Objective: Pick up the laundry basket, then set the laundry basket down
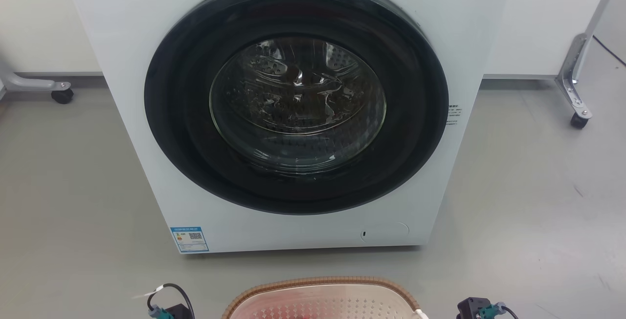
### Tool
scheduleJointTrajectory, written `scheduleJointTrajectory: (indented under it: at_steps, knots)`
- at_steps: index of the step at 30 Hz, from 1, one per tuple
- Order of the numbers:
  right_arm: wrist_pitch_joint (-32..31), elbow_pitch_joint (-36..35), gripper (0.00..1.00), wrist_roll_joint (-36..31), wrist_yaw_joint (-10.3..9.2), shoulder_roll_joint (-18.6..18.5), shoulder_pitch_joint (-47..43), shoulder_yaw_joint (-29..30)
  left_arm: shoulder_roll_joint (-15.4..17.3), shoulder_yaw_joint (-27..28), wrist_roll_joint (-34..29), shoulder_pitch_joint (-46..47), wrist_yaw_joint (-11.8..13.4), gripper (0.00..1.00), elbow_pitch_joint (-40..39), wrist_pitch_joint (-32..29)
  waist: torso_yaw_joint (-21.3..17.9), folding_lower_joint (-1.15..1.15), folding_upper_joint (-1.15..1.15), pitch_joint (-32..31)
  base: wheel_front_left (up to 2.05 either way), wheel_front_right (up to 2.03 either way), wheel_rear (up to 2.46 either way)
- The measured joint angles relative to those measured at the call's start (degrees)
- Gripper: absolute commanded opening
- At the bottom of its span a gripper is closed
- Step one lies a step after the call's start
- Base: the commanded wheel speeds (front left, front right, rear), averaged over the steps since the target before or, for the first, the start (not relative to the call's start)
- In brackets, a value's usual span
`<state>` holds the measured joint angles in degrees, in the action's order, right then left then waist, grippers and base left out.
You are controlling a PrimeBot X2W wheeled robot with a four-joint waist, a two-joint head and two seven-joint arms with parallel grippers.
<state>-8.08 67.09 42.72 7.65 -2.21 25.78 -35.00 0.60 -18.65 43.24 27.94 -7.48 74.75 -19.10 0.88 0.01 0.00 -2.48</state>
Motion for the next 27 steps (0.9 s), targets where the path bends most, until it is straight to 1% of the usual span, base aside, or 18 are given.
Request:
scheduleJointTrajectory:
  at_steps: [13, 19, 22, 27]
  knots:
    - [0.0, -0.5, 0.00, 0.7, 0.00, -0.2, 0.0, -1.1, 0.0, -0.1, 0.1, 0.0, 0.4, 0.00, 0.0, 0.1, -0.3, 0.00, 0.00, 0.8, 0.00, 0.00, 0.00]
    - [0.7, -1.1, 0.00, 0.8, 0.00, -0.7, 0.4, -1.6, 0.0, -0.4, 0.1, 0.0, 0.4, 0.00, -0.1, 1.2, -0.5, 0.00, 0.00, 2.9, 0.00, 0.00, 0.00]
    - [2.2, -2.1, 0.00, 0.4, 0.00, -1.2, 0.8, -2.7, 0.0, -0.5, 0.1, 0.3, 0.4, 0.00, -0.5, 2.0, -0.6, 0.00, 0.00, 4.3, 0.00, 0.00, 0.00]
    - [4.4, -3.0, 0.00, 0.1, 0.00, -1.9, 3.1, -2.8, 0.0, -0.7, -0.1, 2.7, 0.4, 0.00, -1.6, 3.7, -0.8, 0.00, 0.00, 7.5, 0.00, 0.00, 0.00]
